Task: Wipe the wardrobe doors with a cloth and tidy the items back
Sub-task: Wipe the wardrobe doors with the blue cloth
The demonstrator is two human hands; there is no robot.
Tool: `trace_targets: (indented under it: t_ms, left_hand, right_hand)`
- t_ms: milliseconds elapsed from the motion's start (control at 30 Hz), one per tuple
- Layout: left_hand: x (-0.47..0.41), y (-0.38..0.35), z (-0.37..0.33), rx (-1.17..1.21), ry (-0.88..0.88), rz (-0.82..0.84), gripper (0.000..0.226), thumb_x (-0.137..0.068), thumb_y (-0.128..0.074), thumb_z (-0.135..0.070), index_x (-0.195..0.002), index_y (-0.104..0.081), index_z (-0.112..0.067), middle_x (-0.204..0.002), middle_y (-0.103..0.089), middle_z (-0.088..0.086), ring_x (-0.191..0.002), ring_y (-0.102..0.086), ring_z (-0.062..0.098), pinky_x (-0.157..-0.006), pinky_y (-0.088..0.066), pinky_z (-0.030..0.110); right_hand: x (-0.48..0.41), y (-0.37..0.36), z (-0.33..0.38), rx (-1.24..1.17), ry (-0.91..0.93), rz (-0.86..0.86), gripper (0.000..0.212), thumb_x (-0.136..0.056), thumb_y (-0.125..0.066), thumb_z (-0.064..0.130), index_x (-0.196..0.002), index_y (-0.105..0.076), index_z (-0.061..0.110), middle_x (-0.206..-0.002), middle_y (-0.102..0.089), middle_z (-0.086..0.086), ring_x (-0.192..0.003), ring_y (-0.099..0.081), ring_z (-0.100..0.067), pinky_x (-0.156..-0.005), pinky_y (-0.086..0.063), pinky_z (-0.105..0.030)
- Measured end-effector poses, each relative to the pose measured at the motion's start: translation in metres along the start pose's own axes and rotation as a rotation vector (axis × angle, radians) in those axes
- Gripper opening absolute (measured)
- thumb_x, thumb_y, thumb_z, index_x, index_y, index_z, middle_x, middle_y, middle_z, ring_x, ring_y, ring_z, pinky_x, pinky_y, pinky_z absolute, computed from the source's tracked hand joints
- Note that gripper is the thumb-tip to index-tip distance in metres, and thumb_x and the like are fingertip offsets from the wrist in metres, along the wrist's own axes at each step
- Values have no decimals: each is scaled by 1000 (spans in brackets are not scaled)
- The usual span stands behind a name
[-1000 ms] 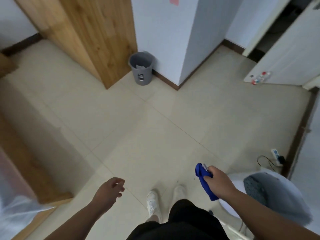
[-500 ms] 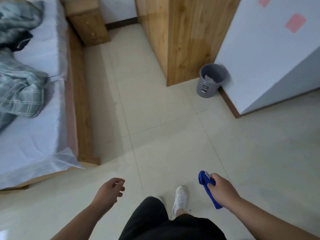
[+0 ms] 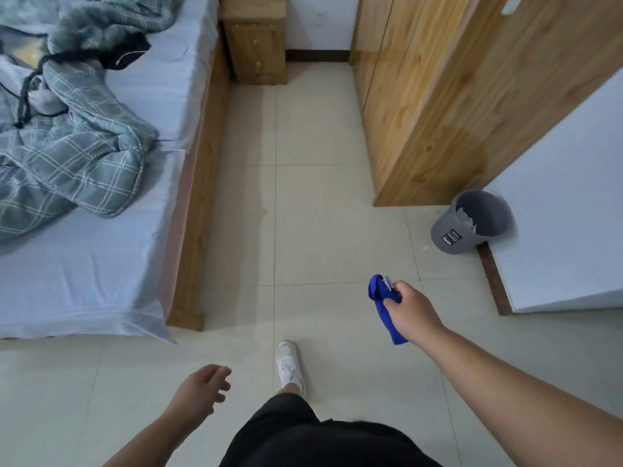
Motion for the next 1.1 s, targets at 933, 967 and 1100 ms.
trace_targets:
  t_ms: [933, 967, 1100]
  left_hand:
    - [-218, 101, -374, 34, -1, -105, 22, -107, -54, -31, -101, -72, -21, -95, -76, 7, -86, -71, 27, -68, -54, 35]
    - [-228, 104, -380, 39, 6, -111, 21, -107, -55, -31, -100, -73, -21, -94, -77, 6, -84, -71, 27, -67, -54, 35]
    - [-286, 125, -425, 46, 13, -101, 21, -106, -56, -30, -100, -73, -21, -92, -77, 6, -78, -72, 25, -64, -53, 34]
  right_hand:
    - [-383, 159, 200, 33, 14, 112, 12, -94, -50, 23, -85, -53, 16, -74, -61, -4, -61, -53, -20, -58, -36, -31]
    - [-401, 167, 220, 17, 30, 101, 12, -93, -51, 23, -85, -52, 15, -73, -60, -4, -61, -53, -20, -58, -36, -32]
    - [-470, 187, 287, -18, 68, 66, 11, -90, -52, 21, -83, -50, 13, -70, -54, -1, -61, -49, -20, -59, -35, -33]
Point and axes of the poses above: each hand's wrist, its own x-axis away from the middle knuckle, its own y-axis out of the back of the hand, z = x × y, the point moved 9 cm from there along -x, towards the middle knuckle
